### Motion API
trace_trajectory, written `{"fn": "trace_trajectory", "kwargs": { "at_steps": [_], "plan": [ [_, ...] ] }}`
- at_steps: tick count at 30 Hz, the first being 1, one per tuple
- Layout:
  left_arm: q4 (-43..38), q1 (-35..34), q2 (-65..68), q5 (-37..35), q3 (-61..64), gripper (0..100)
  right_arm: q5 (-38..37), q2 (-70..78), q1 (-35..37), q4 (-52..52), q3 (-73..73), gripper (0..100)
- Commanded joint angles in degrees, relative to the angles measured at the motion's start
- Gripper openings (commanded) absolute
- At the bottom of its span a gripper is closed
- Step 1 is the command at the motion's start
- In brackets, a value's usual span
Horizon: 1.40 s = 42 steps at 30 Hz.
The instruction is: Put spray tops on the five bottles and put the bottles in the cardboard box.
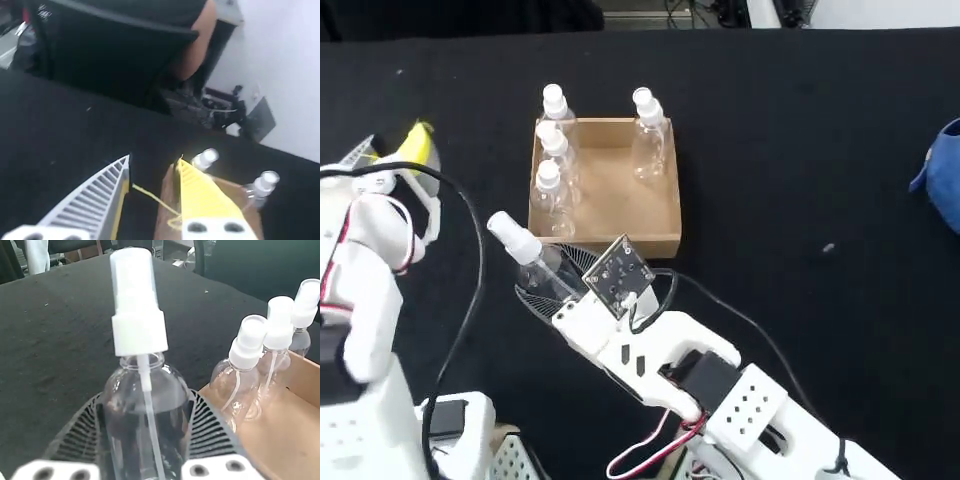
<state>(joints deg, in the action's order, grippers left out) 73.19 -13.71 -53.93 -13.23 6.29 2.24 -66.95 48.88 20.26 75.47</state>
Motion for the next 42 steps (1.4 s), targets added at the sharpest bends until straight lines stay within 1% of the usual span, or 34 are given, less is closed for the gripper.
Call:
{"fn": "trace_trajectory", "kwargs": {
  "at_steps": [1, 4, 6, 11, 15, 18, 21, 23, 28, 33, 36, 40, 42],
  "plan": [
    [-1.76, -7.52, -0.35, 0.35, 6.02, 3, -0.09, -4.79, -0.26, -1.32, -1.36, 1.0],
    [-4.48, -13.14, -0.35, 0.35, 13.05, 3, -0.09, -9.01, -5.01, -1.23, -0.57, 1.0],
    [-7.21, -15.52, -0.35, 0.35, 19.21, 3, 0.18, -12.0, -9.05, -0.09, -0.75, 1.0],
    [-19.08, -16.92, -0.35, 0.35, 38.2, 3, 0.26, -18.42, -17.49, 1.32, -0.84, 1.0],
    [-28.66, -16.66, -0.44, -0.09, 49.63, 3, 0.35, -19.65, -24.09, 0.7, -0.75, 1.0],
    [-34.02, -16.66, -0.44, -0.09, 55.34, 3, 0.53, -18.15, -28.04, -4.66, 0.04, 1.0],
    [-38.77, -16.57, -0.44, -0.09, 60.0, 3, 3.69, -13.49, -31.21, -13.98, 1.45, 1.0],
    [-41.76, -16.57, -0.44, -0.09, 62.55, 3, 4.66, -8.66, -32.26, -18.64, 1.54, 1.0],
    [-48.35, -16.57, -0.35, -0.18, 68.0, 3, 4.4, 2.86, -32.44, -27.34, 1.27, 1.1],
    [-55.21, -16.57, -0.35, -0.18, 72.22, 3, 4.4, 7.69, -32.44, -29.8, 1.54, 1.1],
    [-57.14, -16.57, -0.35, -0.18, 73.19, 3, 4.4, 7.6, -32.35, -30.15, 2.59, 1.2],
    [-57.05, -16.57, -0.35, -0.18, 73.19, 3, 4.31, 8.57, -32.44, -30.24, 4.62, 1.1],
    [-57.05, -16.57, -0.35, -0.18, 73.19, 3, 4.57, 9.63, -32.44, -32.7, 6.11, 1.1]
  ]
}}
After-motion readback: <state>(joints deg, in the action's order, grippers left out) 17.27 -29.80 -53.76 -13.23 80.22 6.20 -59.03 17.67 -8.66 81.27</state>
